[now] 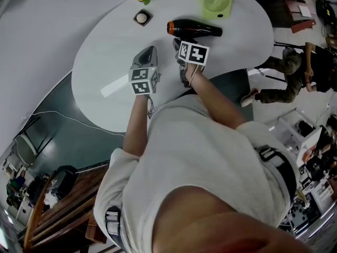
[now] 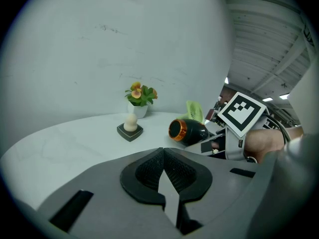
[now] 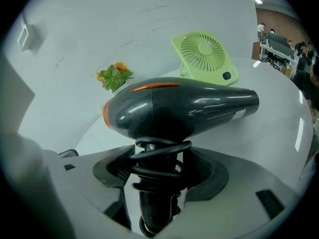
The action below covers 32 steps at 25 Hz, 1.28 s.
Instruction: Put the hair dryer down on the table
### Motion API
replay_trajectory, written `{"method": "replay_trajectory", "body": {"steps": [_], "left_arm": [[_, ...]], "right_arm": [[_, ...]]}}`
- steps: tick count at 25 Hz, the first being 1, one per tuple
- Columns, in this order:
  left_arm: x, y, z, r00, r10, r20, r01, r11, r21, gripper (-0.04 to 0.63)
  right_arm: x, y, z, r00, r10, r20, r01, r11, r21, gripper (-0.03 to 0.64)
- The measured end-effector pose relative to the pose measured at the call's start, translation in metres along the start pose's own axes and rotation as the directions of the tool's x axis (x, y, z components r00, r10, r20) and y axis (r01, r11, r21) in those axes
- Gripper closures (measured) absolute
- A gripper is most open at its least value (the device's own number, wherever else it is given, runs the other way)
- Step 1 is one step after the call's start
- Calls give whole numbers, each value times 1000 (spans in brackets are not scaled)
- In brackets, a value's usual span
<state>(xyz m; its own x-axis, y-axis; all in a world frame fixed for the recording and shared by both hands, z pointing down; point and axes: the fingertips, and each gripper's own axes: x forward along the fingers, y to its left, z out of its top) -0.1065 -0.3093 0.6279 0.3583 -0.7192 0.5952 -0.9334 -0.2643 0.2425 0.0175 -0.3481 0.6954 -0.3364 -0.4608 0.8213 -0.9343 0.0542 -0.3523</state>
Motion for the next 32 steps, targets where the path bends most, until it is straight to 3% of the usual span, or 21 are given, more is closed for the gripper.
{"method": "replay_trajectory", "body": {"steps": [32], "left_arm": [[-4, -6, -7, 1000, 1, 0, -1, 1000, -18, 577]], "right_arm": [[-4, 1, -3, 1000, 11, -16, -11, 1000, -19, 318]]}}
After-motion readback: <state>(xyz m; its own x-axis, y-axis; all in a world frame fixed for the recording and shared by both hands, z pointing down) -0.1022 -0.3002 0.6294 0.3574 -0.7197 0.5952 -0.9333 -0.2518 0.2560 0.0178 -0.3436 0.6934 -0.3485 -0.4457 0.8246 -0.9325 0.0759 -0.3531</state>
